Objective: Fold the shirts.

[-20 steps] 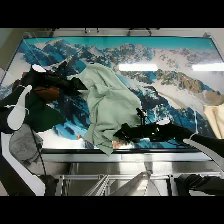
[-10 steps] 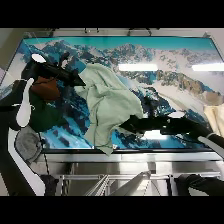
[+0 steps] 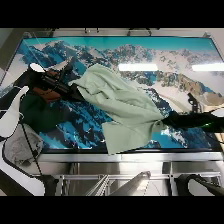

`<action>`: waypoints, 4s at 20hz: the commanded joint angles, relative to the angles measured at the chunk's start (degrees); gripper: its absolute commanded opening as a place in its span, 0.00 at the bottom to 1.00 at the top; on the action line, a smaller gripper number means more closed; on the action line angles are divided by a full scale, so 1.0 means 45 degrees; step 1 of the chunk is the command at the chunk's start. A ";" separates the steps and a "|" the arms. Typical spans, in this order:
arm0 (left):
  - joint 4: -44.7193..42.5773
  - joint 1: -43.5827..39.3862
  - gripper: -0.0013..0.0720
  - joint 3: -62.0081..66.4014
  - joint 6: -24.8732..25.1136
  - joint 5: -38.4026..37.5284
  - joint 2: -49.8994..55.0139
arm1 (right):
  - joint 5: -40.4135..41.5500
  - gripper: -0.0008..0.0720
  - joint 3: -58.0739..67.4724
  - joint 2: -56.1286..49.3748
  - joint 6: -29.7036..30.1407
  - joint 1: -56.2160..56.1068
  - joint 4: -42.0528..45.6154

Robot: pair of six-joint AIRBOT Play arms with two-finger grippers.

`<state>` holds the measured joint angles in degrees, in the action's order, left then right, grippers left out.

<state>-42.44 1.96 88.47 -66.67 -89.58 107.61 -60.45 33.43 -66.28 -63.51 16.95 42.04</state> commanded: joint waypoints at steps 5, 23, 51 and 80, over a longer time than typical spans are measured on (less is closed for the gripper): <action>-0.0024 0.1253 0.99 0.0194 0.0481 0.1787 -0.0743 | -0.3215 0.93 0.0690 0.0913 -0.0359 0.3793 0.0729; -0.1282 0.0253 0.02 0.4959 -0.1666 0.2579 0.4279 | 0.2011 0.05 -0.1569 -0.0695 0.0510 -0.2268 -0.3633; 0.1413 0.2594 0.05 0.0379 0.2161 0.2968 -0.9170 | 0.0423 0.05 0.8378 0.2370 0.2783 -0.0092 -0.3580; -0.1370 0.3444 0.97 -1.0894 -0.0656 0.1345 -0.7305 | -0.2905 0.70 0.3925 -0.6091 0.2191 0.4517 0.1389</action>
<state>-47.40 16.27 50.50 -69.65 -86.85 81.36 -75.13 52.42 -90.78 -54.57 39.05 48.56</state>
